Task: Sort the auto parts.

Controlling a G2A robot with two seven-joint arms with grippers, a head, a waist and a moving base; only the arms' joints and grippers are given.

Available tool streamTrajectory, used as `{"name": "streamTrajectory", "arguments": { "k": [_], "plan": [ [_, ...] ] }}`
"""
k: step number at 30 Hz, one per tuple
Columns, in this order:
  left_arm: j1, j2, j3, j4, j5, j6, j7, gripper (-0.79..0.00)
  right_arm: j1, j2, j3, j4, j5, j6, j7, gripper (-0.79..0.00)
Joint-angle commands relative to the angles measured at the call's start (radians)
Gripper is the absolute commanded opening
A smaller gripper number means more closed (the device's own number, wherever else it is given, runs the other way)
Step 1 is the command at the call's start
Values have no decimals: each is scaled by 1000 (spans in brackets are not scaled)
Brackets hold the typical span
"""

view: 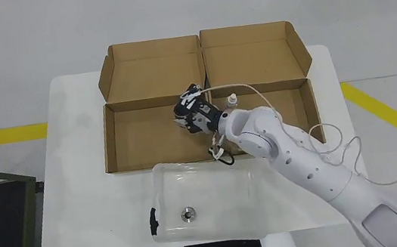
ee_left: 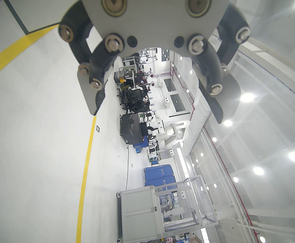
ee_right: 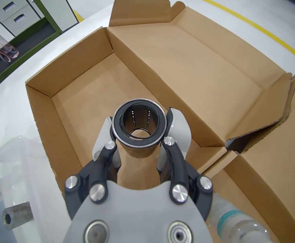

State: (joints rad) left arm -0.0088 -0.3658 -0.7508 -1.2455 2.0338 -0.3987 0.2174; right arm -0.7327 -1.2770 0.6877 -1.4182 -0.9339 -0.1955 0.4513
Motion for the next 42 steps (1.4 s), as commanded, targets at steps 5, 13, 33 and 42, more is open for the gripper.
{"name": "streamTrajectory", "arguments": {
  "k": [5, 13, 33, 42],
  "plan": [
    [0, 0, 0, 0, 0, 0, 0, 0, 7, -14, -7, 17, -49, 35, 13, -785],
    [0, 0, 0, 0, 0, 0, 0, 0, 8, -33, -18, 45, -95, 59, 25, -656],
    [0, 0, 0, 0, 0, 0, 0, 0, -21, -56, 15, 48, -143, 27, 30, -175],
    [0, 0, 0, 0, 0, 0, 0, 0, -136, -16, 135, -208, -195, -8, 77, -102]
  ]
}}
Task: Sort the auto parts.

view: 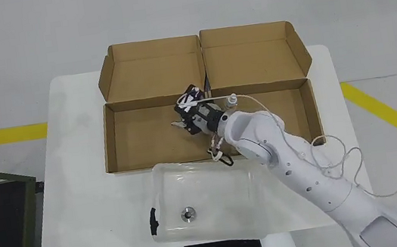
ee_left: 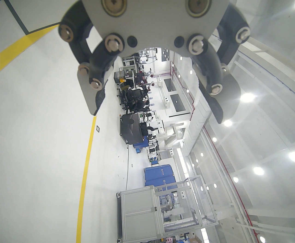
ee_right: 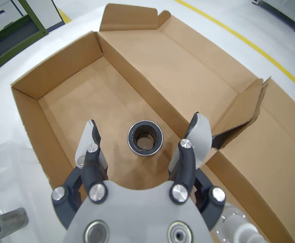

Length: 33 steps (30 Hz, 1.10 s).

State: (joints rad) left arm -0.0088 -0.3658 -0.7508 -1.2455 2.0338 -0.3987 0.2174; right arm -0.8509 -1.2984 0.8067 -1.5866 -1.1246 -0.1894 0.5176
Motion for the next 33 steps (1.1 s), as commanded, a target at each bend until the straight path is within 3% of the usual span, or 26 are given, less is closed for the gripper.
{"name": "streamTrajectory", "arguments": {
  "k": [1, 15, 26, 33],
  "plan": [
    [0, 0, 0, 0, 0, 0, 0, 0, -35, 11, 29, -70, -9, -29, 20, -86],
    [0, 0, 0, 0, 0, 0, 0, 0, -335, 77, 125, -379, -165, -242, 14, -28],
    [0, 0, 0, 0, 0, 0, 0, 0, -474, 107, 113, -436, -253, -404, -22, -6],
    [0, 0, 0, 0, 0, 0, 0, 0, -501, 112, 78, -428, -304, -442, -25, -83]
  ]
}}
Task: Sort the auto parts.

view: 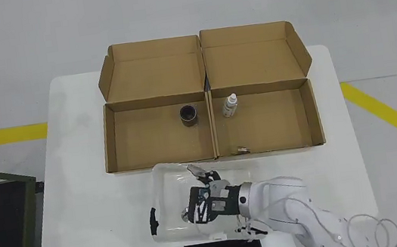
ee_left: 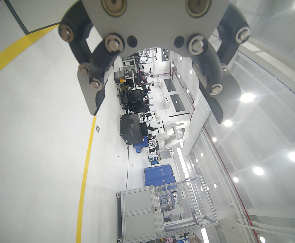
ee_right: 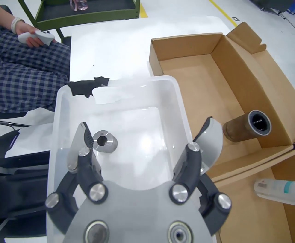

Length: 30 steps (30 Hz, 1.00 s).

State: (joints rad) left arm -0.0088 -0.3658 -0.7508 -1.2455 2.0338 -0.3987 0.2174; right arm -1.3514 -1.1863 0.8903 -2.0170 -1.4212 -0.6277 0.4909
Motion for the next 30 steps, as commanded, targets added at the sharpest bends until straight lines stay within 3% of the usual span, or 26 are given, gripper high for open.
{"name": "streamTrajectory", "arguments": {
  "k": [1, 20, 30],
  "plan": [
    [0, 0, 0, 0, 0, 0, 0, 0, -1, 0, -12, 6, -9, -8, 2, -83],
    [0, 0, 0, 0, 0, 0, 0, 0, 89, -22, -124, 136, 9, -38, 85, -154],
    [0, 0, 0, 0, 0, 0, 0, 0, 128, -34, -164, 211, 24, -33, 111, -283]
  ]
}}
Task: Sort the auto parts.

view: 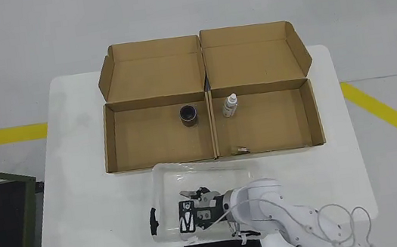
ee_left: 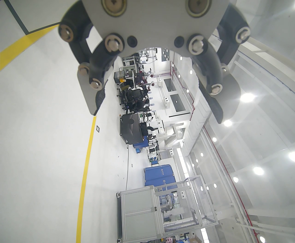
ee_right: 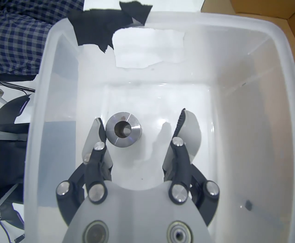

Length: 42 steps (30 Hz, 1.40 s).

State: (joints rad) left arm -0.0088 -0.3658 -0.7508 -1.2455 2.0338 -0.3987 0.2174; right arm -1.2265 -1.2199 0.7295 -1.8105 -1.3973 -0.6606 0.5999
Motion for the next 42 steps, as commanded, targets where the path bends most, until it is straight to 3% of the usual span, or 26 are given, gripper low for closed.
{"name": "streamTrajectory", "arguments": {
  "k": [1, 5, 14, 20, 32, 42],
  "plan": [
    [0, 0, 0, 0, 0, 0, 0, 0, 4, -2, -6, 8, 1, 0, 2, -292],
    [0, 0, 0, 0, 0, 0, 0, 0, 9, -3, -11, 17, 6, -1, 5, -397],
    [0, 0, 0, 0, 0, 0, 0, 0, 22, -5, -20, 34, 32, -17, 12, -545],
    [0, 0, 0, 0, 0, 0, 0, 0, 36, -8, -16, 65, 96, -43, -12, -785],
    [0, 0, 0, 0, 0, 0, 0, 0, 38, 8, 65, 40, 271, -78, -29, -785],
    [0, 0, 0, 0, 0, 0, 0, 0, 9, 35, 188, 14, 515, -91, -13, -785]
  ]
}}
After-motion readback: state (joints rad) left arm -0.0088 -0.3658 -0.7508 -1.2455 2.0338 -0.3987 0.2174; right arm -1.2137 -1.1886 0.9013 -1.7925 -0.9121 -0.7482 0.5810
